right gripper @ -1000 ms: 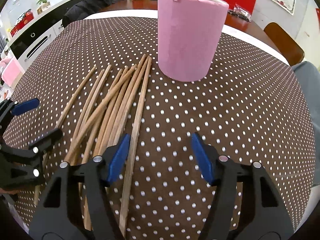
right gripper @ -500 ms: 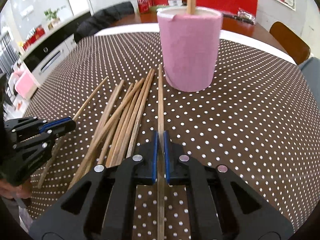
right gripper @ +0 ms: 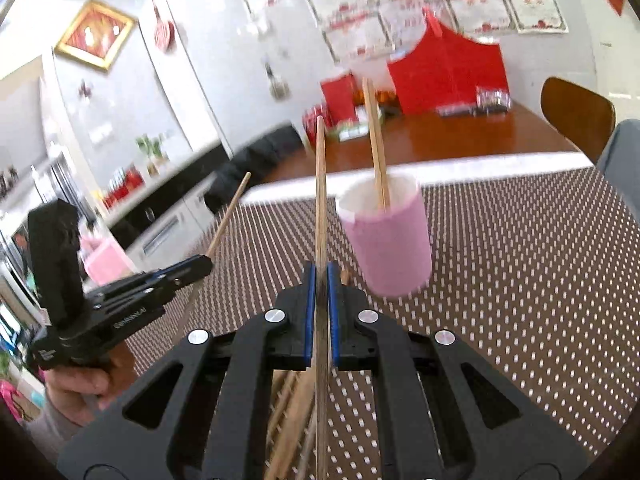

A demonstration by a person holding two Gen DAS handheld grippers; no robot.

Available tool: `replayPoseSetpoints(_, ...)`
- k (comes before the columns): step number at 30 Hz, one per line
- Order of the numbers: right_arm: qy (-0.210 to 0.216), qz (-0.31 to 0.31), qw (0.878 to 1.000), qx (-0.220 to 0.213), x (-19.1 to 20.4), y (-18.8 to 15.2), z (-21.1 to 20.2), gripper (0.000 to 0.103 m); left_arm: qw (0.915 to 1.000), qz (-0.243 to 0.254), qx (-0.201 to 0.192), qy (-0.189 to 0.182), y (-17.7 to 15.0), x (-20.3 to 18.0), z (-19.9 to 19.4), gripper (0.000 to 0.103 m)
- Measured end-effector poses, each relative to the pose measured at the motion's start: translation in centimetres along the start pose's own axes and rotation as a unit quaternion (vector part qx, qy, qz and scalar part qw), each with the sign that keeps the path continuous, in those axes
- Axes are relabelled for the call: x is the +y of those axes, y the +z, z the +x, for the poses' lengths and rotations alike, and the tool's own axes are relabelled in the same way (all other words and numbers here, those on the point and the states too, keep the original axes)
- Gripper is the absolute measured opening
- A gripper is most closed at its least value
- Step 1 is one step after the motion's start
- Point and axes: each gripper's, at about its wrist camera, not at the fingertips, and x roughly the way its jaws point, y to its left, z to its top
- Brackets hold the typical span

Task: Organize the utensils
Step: 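Grasp a chopstick with the right tool while the left tool grasps another chopstick, then carry the right tool's chopstick over the cup and release while the left tool releases its own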

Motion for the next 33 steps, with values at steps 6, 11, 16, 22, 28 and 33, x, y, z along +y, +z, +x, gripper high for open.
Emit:
replayPoseSetpoints(6,0.004,0.009,0.998,-0.054,-0.6,3.3,-1.6,0.006,0.9963,0.008,-0.074,-0.043,4.7,-1.8,-1.0,0.006)
replayPoseSetpoints(11,-0.001,0.008,0.995,-0.097,-1.1,7.3,-2.0,0.006,0.9875,-0.002,-0.13,-0.089,8.4,-3.0,-0.7,0.006)
replayPoseSetpoints(16,-0.005,0.01,0.99,-0.143,-1.6,10.8,-2.4,0.006,0.9769,-0.014,-0.172,-0.126,11.5,-4.6,1.4,0.006)
replayPoseSetpoints(22,-0.011,0.018,0.983,-0.18,-2.9,14.2,-0.9,0.006,0.9694,-0.022,-0.2,-0.14,13.3,-5.9,4.6,0.006)
replayPoseSetpoints(28,-0.018,0.028,0.981,-0.189,-4.7,15.1,1.7,0.006,0.9701,-0.03,-0.201,-0.133,13.9,-6.4,8.7,0.006)
replayPoseSetpoints(33,-0.021,0.033,0.983,-0.18,-5.9,14.5,3.8,0.006,0.973,-0.037,-0.192,-0.123,13.5,-5.9,11.4,0.006)
